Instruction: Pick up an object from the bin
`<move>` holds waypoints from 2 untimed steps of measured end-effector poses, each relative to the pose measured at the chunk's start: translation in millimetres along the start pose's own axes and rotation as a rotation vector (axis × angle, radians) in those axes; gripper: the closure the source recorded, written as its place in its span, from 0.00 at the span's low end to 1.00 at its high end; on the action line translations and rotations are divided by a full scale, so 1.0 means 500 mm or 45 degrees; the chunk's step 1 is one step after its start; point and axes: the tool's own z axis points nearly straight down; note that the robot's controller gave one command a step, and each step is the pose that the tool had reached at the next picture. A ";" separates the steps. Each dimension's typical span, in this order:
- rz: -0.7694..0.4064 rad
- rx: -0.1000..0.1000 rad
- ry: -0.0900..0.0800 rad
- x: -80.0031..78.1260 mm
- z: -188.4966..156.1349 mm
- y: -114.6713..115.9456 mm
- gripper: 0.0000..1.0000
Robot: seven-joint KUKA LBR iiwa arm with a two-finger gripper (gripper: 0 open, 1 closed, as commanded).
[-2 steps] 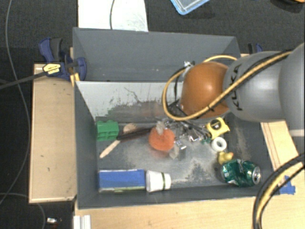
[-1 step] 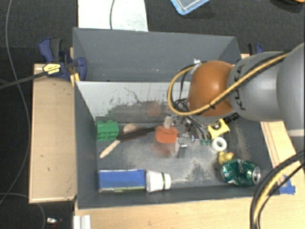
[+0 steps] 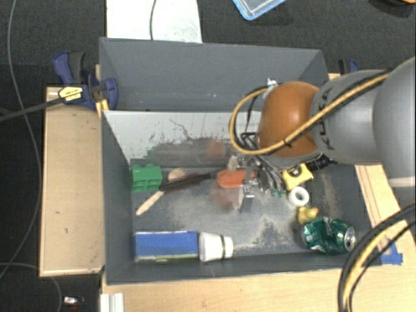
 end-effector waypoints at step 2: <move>-0.046 -0.002 -0.009 0.007 0.006 -0.001 0.00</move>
Offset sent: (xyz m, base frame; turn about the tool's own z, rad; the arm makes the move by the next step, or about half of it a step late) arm -0.0055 -0.0008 -0.0052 -0.0351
